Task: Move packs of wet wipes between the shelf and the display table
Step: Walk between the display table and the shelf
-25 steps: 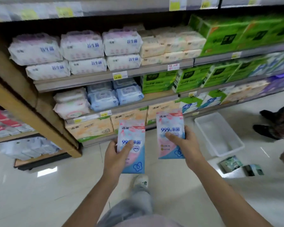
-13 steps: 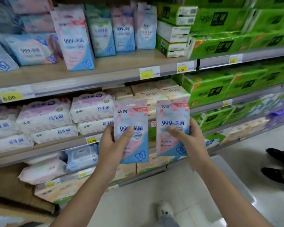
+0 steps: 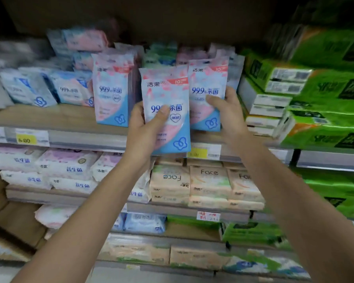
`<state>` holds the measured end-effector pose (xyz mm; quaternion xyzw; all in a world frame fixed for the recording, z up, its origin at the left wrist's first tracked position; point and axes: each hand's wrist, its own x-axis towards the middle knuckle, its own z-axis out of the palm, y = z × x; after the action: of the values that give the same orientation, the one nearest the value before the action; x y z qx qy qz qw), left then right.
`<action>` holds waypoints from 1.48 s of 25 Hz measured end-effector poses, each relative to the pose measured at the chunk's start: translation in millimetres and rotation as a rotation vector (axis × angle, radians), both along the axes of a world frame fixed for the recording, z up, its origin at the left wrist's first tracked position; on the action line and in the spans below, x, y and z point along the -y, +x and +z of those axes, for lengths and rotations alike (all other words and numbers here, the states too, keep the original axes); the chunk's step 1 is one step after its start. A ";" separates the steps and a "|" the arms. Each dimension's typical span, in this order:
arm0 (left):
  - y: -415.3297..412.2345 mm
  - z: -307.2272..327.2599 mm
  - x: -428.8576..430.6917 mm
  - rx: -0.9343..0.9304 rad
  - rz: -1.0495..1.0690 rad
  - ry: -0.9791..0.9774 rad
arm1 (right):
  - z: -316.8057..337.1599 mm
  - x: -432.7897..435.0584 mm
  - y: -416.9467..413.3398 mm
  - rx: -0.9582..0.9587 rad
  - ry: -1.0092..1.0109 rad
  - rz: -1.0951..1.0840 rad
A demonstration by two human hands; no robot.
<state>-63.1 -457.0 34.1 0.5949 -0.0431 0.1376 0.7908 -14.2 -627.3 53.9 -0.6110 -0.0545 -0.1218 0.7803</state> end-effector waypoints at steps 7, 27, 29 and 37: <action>66.0 12.1 12.4 -0.123 0.015 0.067 | -11.0 -7.4 83.5 -0.087 -0.068 -0.096; 125.7 -3.0 42.3 -0.012 0.202 0.938 | -31.6 -30.2 76.1 -0.109 -0.361 -0.170; 127.4 2.1 36.6 -0.002 0.241 0.933 | -30.7 -34.9 76.5 -0.129 -0.342 -0.192; 119.9 10.0 30.0 0.011 0.380 1.109 | -24.8 -36.4 75.7 -0.149 -0.639 -0.333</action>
<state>56.7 -487.0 44.1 0.9164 -0.0053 0.2371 0.3223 61.5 -590.9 29.0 -0.8315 0.0674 -0.1794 0.5214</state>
